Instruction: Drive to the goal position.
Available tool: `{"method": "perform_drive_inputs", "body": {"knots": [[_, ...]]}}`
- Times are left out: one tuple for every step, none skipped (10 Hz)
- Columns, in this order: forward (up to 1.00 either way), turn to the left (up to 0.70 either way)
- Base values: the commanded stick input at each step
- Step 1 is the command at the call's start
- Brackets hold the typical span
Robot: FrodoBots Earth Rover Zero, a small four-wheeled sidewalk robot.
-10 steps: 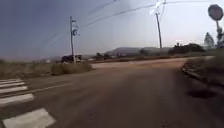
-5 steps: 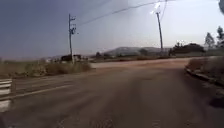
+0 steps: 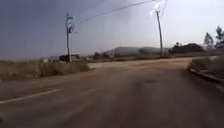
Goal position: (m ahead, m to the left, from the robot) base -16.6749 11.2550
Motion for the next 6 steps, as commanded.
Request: {"method": "perform_drive_inputs", "body": {"knots": [[1.00,0.00],[1.00,0.00],[1.00,0.00],[1.00,0.00],[1.00,0.00],[1.00,0.00]]}}
